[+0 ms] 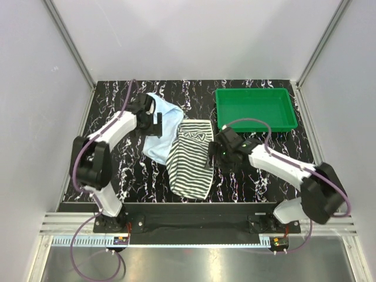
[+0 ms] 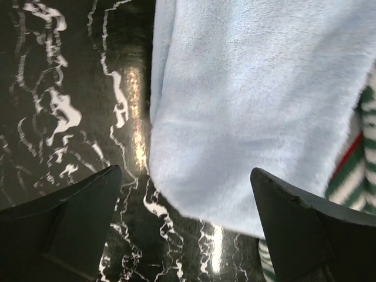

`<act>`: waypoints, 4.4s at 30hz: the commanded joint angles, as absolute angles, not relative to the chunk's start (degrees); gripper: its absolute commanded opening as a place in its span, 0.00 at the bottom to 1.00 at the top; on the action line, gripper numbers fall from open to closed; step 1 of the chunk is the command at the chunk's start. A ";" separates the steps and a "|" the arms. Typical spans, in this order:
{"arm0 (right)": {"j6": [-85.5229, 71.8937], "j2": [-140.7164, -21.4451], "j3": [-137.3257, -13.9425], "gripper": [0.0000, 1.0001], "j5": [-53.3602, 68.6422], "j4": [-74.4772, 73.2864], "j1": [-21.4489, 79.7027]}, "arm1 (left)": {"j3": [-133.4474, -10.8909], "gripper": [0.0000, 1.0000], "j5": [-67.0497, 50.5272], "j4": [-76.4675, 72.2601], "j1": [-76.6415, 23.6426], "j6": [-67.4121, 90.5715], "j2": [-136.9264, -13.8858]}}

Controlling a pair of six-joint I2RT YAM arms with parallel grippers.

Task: Roll the towels
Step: Flatten the towel

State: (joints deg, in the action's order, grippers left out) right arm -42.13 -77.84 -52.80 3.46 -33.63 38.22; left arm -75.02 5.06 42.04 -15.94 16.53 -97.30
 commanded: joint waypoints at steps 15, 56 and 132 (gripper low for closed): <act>-47.55 -91.22 -50.71 0.46 2.11 -21.63 46.06 | -71.28 0.72 -3.42 38.77 -15.47 19.77 -108.19; -53.17 -63.80 -45.17 0.00 -11.69 -45.44 46.05 | -131.74 0.88 10.97 28.04 6.85 24.25 -122.25; -55.55 -41.57 -56.16 0.89 -15.47 -64.78 39.11 | -118.83 0.45 -2.72 36.12 -40.61 2.55 -140.80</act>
